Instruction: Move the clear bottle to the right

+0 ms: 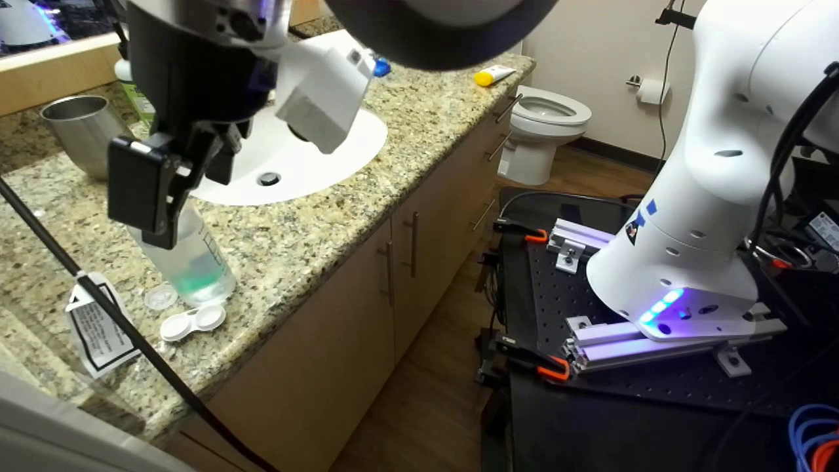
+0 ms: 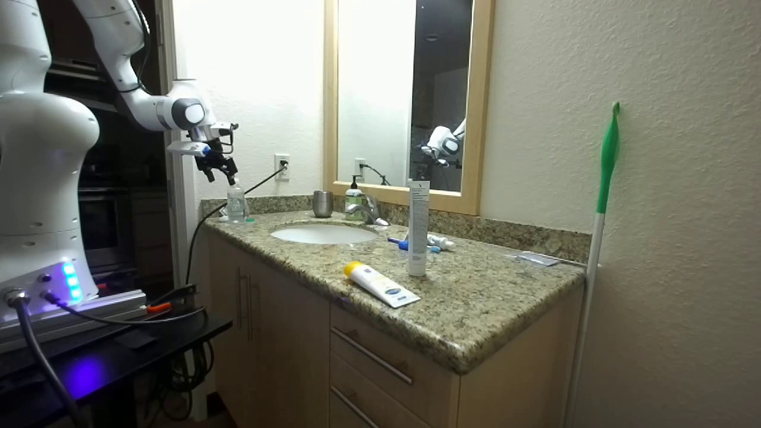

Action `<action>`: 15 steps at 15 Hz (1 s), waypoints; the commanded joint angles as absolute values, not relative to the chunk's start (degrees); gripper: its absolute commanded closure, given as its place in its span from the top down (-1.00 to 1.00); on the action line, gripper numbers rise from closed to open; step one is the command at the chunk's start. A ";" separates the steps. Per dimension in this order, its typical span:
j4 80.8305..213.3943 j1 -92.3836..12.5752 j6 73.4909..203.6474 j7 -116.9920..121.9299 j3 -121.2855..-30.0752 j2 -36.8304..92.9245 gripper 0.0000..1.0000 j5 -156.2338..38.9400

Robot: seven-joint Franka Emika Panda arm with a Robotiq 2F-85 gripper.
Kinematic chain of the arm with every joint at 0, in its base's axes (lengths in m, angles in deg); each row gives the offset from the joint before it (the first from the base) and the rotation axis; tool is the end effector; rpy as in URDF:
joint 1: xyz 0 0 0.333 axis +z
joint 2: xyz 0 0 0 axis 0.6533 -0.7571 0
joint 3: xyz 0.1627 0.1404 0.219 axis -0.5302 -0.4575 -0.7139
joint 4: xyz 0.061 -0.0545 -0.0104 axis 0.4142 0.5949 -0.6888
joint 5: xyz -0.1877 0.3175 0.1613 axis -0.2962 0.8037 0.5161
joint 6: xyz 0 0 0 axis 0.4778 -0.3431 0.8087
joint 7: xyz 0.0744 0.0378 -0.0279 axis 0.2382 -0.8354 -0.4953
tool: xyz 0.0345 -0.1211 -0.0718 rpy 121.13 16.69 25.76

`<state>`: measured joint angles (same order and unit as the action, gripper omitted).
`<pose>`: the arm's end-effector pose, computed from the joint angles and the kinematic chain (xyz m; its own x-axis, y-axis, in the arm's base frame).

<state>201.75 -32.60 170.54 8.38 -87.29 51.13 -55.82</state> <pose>0.4846 0.1367 0.3041 0.8975 0.0730 0.4348 0.1116 -0.9917 -0.0638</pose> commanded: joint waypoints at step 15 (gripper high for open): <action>199.96 -34.73 181.30 14.13 -87.68 43.43 1.00 -61.79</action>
<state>199.96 -34.73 181.30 14.13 -87.68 43.43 -61.79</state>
